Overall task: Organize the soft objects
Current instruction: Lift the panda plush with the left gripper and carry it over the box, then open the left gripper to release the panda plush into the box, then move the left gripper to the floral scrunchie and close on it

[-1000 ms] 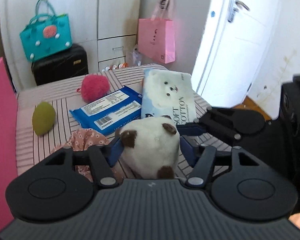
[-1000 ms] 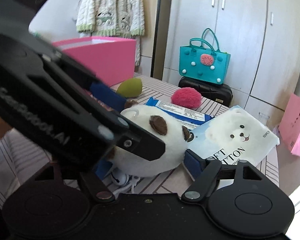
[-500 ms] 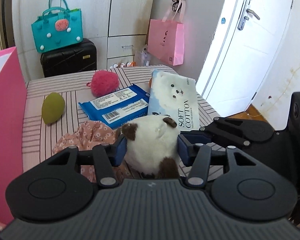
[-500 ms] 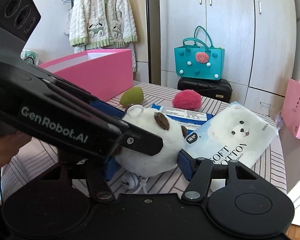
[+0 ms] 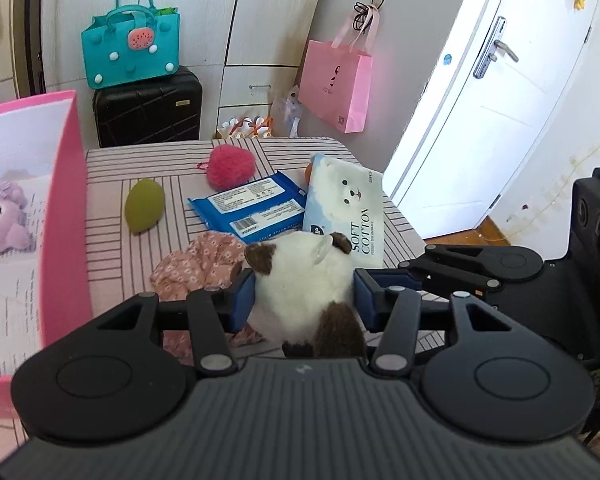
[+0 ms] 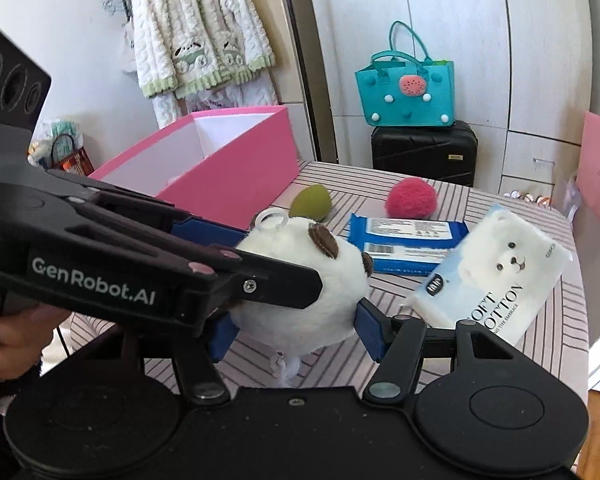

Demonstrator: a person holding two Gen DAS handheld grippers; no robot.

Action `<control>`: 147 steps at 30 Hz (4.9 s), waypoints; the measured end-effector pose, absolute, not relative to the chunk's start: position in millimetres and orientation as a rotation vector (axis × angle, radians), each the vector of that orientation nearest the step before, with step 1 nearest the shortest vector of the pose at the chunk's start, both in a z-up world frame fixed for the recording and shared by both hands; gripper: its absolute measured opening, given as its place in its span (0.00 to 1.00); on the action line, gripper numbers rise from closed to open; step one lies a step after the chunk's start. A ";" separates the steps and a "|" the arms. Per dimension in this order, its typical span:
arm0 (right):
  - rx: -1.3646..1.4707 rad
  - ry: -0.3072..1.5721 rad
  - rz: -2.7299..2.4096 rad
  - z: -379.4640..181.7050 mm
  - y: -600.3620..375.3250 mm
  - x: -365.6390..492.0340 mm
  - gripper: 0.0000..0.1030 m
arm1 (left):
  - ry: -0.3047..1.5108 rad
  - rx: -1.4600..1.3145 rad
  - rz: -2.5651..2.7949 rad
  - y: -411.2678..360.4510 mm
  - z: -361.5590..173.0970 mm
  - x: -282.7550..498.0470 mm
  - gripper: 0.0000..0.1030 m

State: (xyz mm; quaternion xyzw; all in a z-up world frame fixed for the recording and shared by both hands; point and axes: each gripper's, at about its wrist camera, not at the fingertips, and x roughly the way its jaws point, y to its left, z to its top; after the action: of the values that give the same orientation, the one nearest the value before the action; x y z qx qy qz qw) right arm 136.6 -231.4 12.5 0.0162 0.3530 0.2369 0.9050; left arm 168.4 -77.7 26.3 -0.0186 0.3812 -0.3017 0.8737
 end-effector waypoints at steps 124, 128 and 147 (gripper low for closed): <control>-0.033 0.678 0.666 115.4 -189.5 199.1 0.65 | 0.649 0.019 -0.372 57.6 128.0 170.2 0.61; -0.028 0.667 0.622 121.1 -212.4 182.7 0.65 | 0.622 0.013 -0.423 39.9 116.6 152.2 0.62; -0.095 0.642 0.563 84.9 -266.3 158.3 0.67 | 0.622 0.006 -0.467 -57.2 48.7 134.9 0.67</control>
State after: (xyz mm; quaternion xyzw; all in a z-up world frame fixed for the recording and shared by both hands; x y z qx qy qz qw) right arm 158.3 -266.3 84.9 -0.0461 0.3111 0.2728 0.9092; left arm 134.9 -57.2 48.7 0.0029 0.3032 -0.2275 0.9254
